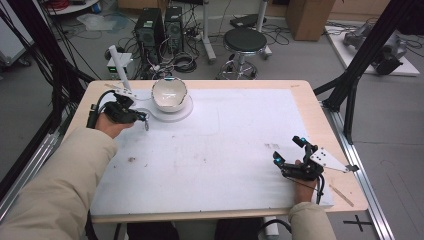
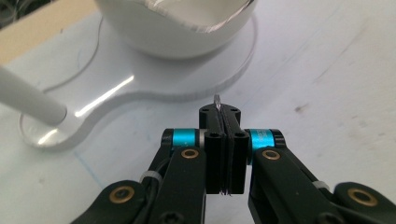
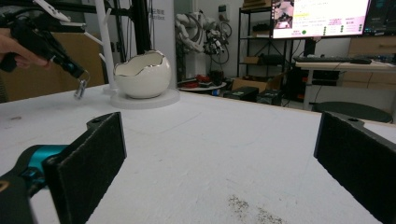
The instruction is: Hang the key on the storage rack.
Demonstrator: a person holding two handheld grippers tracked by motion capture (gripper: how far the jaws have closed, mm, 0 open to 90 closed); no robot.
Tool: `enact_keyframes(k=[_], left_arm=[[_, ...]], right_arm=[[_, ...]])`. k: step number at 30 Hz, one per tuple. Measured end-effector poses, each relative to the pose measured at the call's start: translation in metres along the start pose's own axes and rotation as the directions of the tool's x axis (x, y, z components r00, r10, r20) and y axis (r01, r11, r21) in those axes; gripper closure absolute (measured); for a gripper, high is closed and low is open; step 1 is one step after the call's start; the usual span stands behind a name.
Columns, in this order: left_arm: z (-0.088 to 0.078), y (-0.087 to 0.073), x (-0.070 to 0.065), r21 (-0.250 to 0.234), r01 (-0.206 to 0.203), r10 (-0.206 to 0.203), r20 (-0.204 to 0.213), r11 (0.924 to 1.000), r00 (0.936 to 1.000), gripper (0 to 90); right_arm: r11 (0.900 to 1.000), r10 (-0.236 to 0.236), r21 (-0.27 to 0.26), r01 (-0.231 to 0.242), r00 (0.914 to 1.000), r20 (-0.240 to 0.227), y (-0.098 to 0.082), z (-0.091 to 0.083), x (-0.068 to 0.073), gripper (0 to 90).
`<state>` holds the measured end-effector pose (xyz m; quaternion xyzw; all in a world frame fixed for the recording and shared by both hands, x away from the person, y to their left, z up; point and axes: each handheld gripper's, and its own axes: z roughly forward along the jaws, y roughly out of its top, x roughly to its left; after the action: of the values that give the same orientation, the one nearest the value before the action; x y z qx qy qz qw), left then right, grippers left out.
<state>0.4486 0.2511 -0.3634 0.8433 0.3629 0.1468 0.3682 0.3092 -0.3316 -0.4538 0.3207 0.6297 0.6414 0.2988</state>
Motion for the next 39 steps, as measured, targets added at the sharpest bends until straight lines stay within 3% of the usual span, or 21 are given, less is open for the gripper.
enact_keyframes(k=[5, 9, 12, 16, 17, 23, 28, 34, 39], left_arm=[[-0.015, 0.006, 0.000, -0.043, -0.018, 0.020, 0.031, 0.9989, 0.9993, 88.6], [-0.036, 0.020, 0.005, -0.116, -0.021, 0.028, 0.057, 0.9930, 0.9980, 88.6], [-0.050, 0.027, 0.010, -0.136, -0.035, 0.043, 0.060, 0.9901, 0.9973, 88.6], [-0.064, 0.032, 0.016, -0.172, -0.020, 0.031, 0.065, 0.9850, 0.9974, 88.6], [-0.071, 0.033, 0.022, -0.197, -0.005, 0.020, 0.072, 0.9804, 0.9972, 88.6], [-0.089, 0.034, 0.042, -0.233, 0.012, 0.008, 0.083, 0.9725, 0.9966, 88.6], [-0.096, 0.034, 0.060, -0.254, 0.037, -0.019, 0.075, 0.9665, 0.9970, 88.6], [-0.096, 0.032, 0.078, -0.239, 0.045, -0.021, 0.101, 0.9701, 0.9947, 88.6], [-0.093, 0.026, 0.090, -0.247, 0.075, -0.046, 0.124, 0.9661, 0.9913, 88.6]], right_arm=[[1.000, -0.001, -0.001, 0.001, 1.0000, 0.001, 0.000, 0.000, 0.000, 1.3], [1.000, 0.001, 0.000, -0.001, 1.0000, 0.001, 0.000, 0.000, 0.000, 1.3], [1.000, 0.000, 0.001, 0.000, 1.0000, 0.002, 0.000, 0.000, 0.000, 1.3], [1.000, 0.003, 0.000, -0.003, 1.0000, 0.003, 0.000, 0.000, 0.000, 1.3], [1.000, 0.003, 0.002, -0.003, 1.0000, 0.003, 0.000, 0.000, 0.000, 1.3], [1.000, 0.001, 0.001, -0.001, 1.0000, 0.004, 0.000, 0.000, 0.000, 1.3], [1.000, -0.002, 0.000, 0.002, 1.0000, 0.004, 0.000, 0.000, 0.000, 1.3], [1.000, 0.000, 0.001, 0.000, 1.0000, 0.005, 0.000, 0.000, 0.000, 1.3], [1.000, -0.001, 0.001, 0.001, 1.0000, 0.005, 0.000, 0.001, 0.000, 1.3]])
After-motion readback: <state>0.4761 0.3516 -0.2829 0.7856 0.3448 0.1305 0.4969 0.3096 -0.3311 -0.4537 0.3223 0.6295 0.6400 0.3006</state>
